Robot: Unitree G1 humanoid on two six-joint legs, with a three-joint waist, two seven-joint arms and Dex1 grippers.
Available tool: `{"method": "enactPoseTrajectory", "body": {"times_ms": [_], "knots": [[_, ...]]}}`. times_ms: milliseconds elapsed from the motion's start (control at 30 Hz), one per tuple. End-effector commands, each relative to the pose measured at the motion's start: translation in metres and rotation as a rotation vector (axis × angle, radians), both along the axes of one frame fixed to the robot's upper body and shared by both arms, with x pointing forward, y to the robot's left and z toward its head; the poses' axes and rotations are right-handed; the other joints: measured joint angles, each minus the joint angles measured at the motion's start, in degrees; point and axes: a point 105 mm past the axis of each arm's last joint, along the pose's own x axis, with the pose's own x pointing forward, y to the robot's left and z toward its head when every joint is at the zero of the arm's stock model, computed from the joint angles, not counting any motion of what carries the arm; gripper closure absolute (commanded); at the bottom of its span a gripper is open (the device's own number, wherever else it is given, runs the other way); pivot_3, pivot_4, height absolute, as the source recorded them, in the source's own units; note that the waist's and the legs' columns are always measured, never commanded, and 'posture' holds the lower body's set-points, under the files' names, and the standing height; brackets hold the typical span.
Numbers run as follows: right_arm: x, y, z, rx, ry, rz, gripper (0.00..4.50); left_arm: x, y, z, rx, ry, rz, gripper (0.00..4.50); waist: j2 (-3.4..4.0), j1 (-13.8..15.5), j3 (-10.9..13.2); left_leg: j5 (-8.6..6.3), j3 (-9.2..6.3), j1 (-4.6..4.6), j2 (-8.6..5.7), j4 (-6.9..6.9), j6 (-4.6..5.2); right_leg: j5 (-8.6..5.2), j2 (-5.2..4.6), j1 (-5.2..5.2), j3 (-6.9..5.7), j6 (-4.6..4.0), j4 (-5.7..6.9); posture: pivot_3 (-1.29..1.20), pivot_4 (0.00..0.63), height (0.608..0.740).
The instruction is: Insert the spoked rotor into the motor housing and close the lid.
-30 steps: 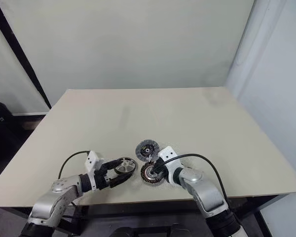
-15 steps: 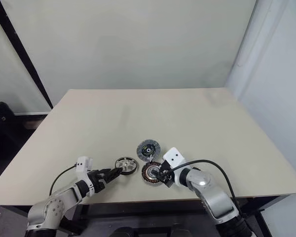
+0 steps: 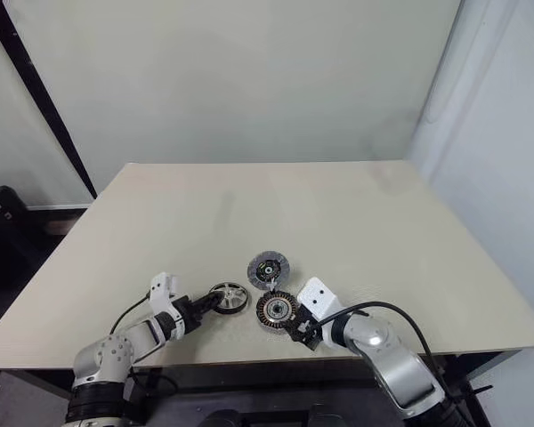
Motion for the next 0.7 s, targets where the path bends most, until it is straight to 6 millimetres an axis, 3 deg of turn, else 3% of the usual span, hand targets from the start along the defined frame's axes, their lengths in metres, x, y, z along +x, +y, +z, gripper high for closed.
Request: {"method": "enactPoseTrajectory", "body": {"times_ms": [33,167,400,500,700], "knots": [[0.001,0.000,0.011,0.002,-0.046,0.003,0.47,0.002,0.000,0.005,-0.028,-0.022,0.004,3.07,-0.01,0.0,0.0,0.00,0.00,-0.01,0.00,0.00,0.00,0.00,0.00,-0.01,0.00,0.00,0.00,0.00,0.000,0.740],[0.001,-0.002,0.010,0.001,-0.042,-0.004,0.47,0.004,0.004,0.014,-0.071,-0.055,0.021,4.18,-0.04,0.0,0.0,-0.01,-0.04,-0.07,-0.01,-0.08,0.00,0.00,0.01,-0.07,-0.02,0.00,0.01,0.00,0.000,0.740],[0.001,-0.006,0.007,0.008,-0.022,-0.022,0.47,-0.007,0.009,0.041,-0.229,-0.100,-0.019,4.18,-0.31,0.0,0.2,-0.01,-0.03,-0.08,0.03,-0.10,0.00,0.00,0.02,-0.12,-0.02,0.00,0.01,0.00,0.000,0.740],[0.001,-0.008,0.005,0.004,-0.015,-0.034,0.47,-0.021,0.003,0.054,-0.341,-0.076,-0.104,4.18,-0.35,0.0,0.2,-0.01,-0.03,-0.08,0.04,-0.10,-0.01,0.00,0.01,-0.14,-0.02,0.00,0.01,0.00,0.000,0.740],[0.002,-0.010,0.002,0.005,-0.010,-0.048,0.47,-0.031,-0.013,0.052,-0.370,-0.007,-0.194,4.18,-0.37,0.0,0.2,-0.02,-0.03,-0.08,0.02,-0.11,-0.02,0.00,-0.01,-0.13,-0.02,0.00,-0.01,0.00,0.000,0.740]]}}
